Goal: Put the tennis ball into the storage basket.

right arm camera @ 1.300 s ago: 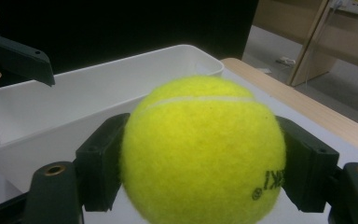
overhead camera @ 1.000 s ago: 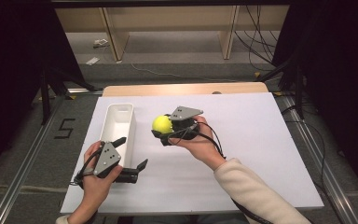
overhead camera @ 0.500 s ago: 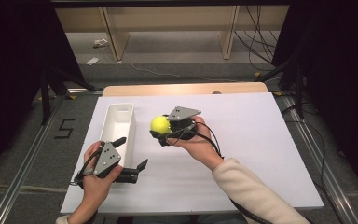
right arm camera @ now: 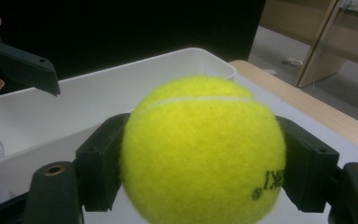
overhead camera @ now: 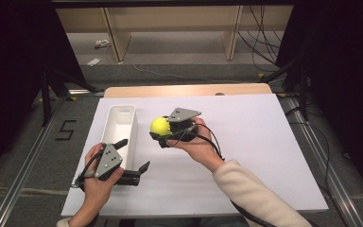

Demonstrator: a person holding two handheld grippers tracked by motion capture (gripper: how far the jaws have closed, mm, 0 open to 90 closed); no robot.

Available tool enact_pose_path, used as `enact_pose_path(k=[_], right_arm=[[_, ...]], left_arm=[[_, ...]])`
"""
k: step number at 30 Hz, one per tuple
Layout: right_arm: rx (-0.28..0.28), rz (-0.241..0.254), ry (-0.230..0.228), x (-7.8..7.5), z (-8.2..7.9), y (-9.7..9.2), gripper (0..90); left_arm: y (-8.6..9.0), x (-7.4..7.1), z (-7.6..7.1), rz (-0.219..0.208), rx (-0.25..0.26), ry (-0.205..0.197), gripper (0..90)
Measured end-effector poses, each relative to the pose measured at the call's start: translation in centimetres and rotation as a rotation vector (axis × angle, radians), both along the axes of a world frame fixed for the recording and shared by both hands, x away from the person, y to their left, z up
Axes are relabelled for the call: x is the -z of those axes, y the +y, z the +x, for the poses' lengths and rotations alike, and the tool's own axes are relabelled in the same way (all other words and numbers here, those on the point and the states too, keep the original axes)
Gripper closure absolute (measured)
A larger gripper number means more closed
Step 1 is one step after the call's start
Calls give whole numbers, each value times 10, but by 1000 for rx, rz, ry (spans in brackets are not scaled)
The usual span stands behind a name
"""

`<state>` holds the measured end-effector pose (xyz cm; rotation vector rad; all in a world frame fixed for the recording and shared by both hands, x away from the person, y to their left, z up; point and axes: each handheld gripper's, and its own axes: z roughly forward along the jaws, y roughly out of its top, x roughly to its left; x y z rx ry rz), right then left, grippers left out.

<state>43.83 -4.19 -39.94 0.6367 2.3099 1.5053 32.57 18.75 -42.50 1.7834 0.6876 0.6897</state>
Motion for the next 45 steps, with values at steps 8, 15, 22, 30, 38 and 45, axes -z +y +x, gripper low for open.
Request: enact_pose_path(k=[8,15,22,30,38,45], right_arm=[[1,0,3,1,0,1,267],[-3,0,6,2,0,4,266],[-10,-6,12,5,1,10,266],[-16,-19,13,9,1,13,266],[-18,-19,10,8,2,15,266],[-19,-17,11,9,2,19,266]], left_arm=[[1,0,0,0,-1,0,0],[1,0,0,-4,-1,1,0],[1,0,0,-2,-2,2,0],[1,0,0,-6,-1,0,0],[1,0,0,-8,-2,0,0],[1,0,0,-7,-1,0,0]])
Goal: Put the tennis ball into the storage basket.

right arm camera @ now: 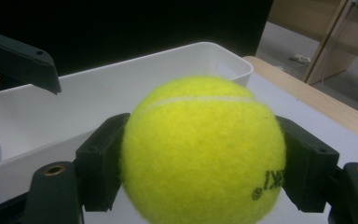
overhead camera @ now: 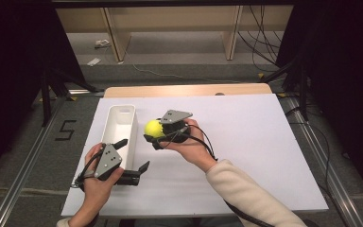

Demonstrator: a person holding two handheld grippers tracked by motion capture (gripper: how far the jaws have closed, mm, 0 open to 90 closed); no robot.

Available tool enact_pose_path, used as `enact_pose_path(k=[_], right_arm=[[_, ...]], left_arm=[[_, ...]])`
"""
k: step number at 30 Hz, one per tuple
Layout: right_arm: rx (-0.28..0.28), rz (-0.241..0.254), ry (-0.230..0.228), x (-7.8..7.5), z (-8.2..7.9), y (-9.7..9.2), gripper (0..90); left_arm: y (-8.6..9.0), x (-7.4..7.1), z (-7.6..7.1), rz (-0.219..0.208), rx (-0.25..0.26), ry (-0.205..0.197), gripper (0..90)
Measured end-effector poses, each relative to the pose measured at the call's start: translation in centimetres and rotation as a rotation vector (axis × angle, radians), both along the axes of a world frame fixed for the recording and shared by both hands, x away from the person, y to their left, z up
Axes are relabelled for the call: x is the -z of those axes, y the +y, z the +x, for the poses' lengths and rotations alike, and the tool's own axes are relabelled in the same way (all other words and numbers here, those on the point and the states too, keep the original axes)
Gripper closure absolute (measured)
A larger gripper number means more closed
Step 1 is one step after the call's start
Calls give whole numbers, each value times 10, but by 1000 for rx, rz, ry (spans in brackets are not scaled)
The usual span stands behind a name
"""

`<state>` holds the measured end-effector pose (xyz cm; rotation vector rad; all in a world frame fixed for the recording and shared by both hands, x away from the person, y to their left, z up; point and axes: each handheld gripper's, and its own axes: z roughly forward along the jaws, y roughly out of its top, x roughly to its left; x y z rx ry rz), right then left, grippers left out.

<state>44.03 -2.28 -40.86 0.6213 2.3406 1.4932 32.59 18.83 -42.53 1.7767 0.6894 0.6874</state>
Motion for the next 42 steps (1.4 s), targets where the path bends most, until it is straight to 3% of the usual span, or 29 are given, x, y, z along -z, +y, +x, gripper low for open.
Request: enact_pose_path(k=[42], right_arm=[[-13,-3,4,-1,6,20,266]], left_arm=[[-1,-1,-1,-3,-2,-4,0]])
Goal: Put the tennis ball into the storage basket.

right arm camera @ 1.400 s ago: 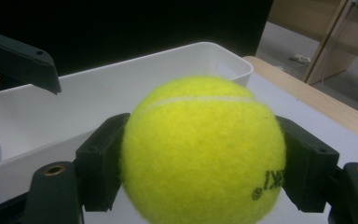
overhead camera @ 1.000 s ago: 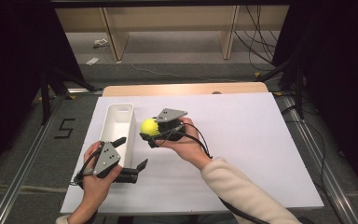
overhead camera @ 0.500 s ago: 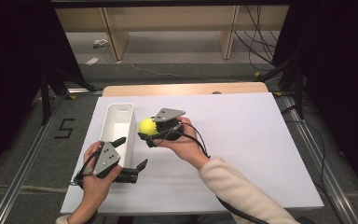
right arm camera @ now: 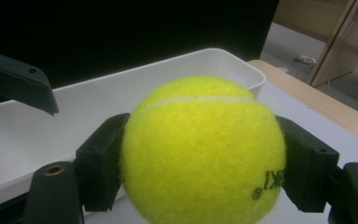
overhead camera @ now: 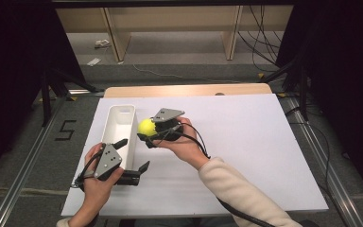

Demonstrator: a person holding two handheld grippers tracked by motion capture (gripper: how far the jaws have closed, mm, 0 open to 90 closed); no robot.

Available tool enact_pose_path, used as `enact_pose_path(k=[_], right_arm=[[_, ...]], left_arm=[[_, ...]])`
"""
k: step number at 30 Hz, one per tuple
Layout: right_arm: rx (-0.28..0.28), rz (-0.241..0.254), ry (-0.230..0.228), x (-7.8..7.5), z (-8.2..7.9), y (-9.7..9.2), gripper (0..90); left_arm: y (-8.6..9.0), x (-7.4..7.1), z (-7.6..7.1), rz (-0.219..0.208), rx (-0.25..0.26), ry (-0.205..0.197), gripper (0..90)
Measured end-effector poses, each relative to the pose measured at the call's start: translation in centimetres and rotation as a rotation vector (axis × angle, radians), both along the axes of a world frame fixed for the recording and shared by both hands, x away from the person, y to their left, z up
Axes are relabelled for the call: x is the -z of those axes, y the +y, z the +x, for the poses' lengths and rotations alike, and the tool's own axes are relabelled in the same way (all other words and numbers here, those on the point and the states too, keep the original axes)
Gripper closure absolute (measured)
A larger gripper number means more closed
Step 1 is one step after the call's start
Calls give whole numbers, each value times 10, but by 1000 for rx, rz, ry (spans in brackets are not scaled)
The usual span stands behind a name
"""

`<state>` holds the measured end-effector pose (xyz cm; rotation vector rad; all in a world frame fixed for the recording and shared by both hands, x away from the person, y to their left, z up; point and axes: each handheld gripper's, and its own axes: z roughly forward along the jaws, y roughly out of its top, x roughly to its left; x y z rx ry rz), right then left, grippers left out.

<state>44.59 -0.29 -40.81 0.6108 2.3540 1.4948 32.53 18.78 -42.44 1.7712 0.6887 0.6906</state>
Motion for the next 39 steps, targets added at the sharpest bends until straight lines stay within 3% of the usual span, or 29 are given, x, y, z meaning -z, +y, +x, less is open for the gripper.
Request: enact_pose_path(k=[39], right_arm=[[7,-13,8,-2,9,9,267]], left_arm=[[-1,0,-1,0,3,-1,0]])
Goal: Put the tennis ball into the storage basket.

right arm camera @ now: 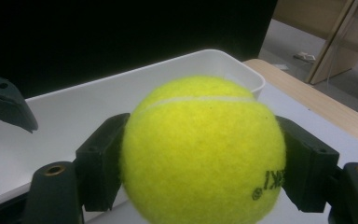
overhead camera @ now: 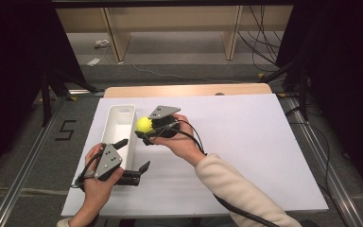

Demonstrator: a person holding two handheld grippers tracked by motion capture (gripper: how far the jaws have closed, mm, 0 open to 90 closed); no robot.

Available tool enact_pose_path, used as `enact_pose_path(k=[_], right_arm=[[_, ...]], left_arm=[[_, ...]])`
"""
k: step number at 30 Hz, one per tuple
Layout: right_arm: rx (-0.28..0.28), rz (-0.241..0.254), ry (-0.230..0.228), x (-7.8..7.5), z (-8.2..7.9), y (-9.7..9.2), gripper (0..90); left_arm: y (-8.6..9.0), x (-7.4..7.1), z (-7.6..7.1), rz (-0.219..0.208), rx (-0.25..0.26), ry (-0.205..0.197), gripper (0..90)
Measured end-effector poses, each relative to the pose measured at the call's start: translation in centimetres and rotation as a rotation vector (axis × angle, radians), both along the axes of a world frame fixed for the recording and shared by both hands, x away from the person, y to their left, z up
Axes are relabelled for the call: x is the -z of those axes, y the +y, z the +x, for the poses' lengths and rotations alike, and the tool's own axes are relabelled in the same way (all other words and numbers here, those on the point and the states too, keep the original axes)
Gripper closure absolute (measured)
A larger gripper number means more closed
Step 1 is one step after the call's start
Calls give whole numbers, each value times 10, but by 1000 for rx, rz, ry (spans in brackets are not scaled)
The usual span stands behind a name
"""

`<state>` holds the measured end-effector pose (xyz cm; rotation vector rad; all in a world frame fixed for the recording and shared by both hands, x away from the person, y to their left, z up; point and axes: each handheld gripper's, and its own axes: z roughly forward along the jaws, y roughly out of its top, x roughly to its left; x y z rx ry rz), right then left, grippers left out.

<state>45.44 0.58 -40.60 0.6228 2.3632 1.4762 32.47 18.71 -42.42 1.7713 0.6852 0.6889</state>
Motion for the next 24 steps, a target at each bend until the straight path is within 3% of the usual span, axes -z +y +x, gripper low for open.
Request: enact_pose_path(k=[8,24], right_arm=[[13,18,2,-2,3,0,267],[-4,2,-4,-4,5,11,266]], left_arm=[[0,0,0,-4,-5,-1,0],[0,-1,0,-3,-4,-4,0]])
